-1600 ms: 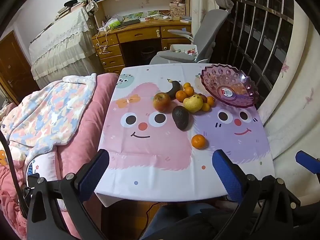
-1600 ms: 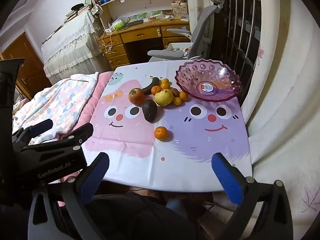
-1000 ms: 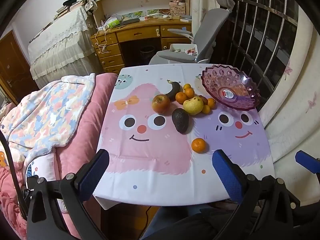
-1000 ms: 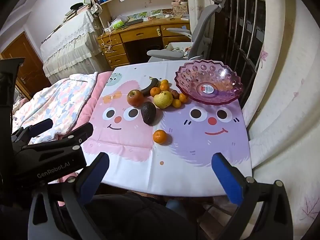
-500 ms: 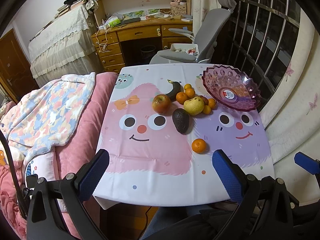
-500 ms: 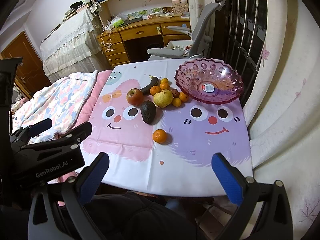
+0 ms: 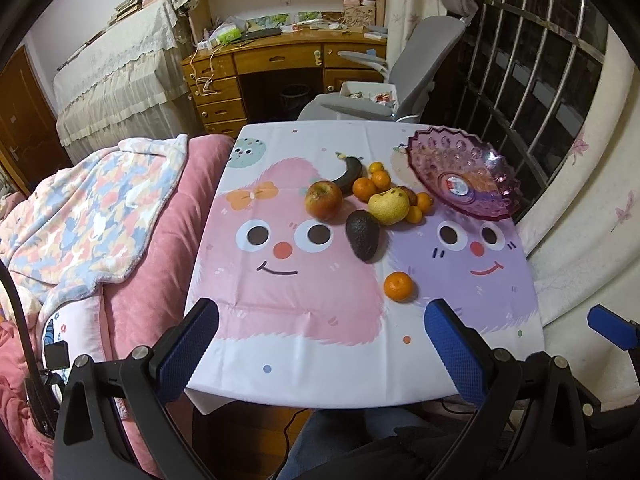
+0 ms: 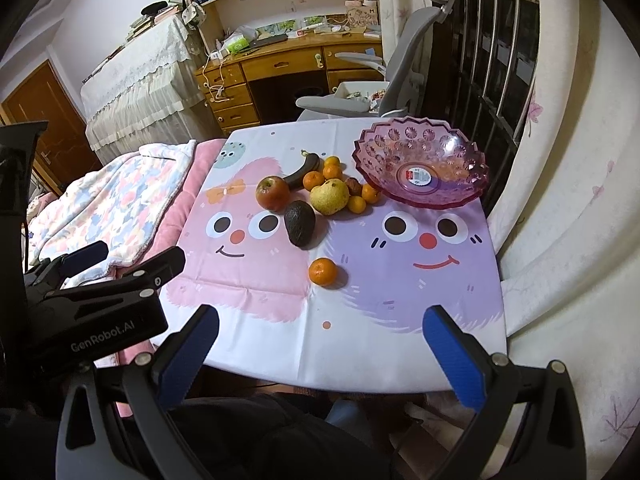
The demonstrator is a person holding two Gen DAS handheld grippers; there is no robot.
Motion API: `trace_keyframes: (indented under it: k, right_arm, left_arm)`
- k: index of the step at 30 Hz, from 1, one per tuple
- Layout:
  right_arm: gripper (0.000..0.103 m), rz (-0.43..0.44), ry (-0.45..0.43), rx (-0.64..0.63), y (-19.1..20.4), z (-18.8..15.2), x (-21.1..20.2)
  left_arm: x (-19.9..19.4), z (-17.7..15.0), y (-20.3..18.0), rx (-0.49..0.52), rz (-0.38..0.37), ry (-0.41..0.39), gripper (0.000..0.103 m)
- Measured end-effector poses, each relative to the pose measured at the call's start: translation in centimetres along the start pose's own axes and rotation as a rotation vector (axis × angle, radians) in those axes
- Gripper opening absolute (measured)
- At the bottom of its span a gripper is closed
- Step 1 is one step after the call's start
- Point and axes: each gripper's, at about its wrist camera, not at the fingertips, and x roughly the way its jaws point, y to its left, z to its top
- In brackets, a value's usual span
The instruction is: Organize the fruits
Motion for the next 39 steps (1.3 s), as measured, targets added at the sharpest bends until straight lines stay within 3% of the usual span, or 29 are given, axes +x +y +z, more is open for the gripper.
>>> trace_keyframes:
  k: [8,16,21,29,33,39]
  right_arm:
    - [0.102,-0.011,-0.006,0.012,1.1,0.0,0.6]
    - [0.102,-0.022,-0.016,0.008,2.8,0.0,3.5]
    - [0.102,-0.01,-0.045,0.002,3.8,0.4,5.0]
    - [0.102,-0.074,-0.126,-0.088,5.0,1.1,6.5]
    - [0.102,-0.108,-0.107,-0.14,5.0,0.9,8.6]
    - [0.101,-0.064,-0.032,-0.119,3.8,0.5,12.2]
  left_arm:
    - [2.1,-0.5,2.0,-0.023,-0.004,0.072,0.102]
    - [6.1,-1.0,5.1,-0.019,-0.087,0.121,0.102]
    - [9.5,0.5,5.9,-0.021,-0.13,0.213,0.102]
    - [12.0,4.1,6.0,0.004,-0.151,0.195,0.102]
    - [13.4,5.7,5.1,0.021,-0.172,0.212,0.102]
    - [16.6,7.2,3.0,0.052,-0.201,0.265,0.102]
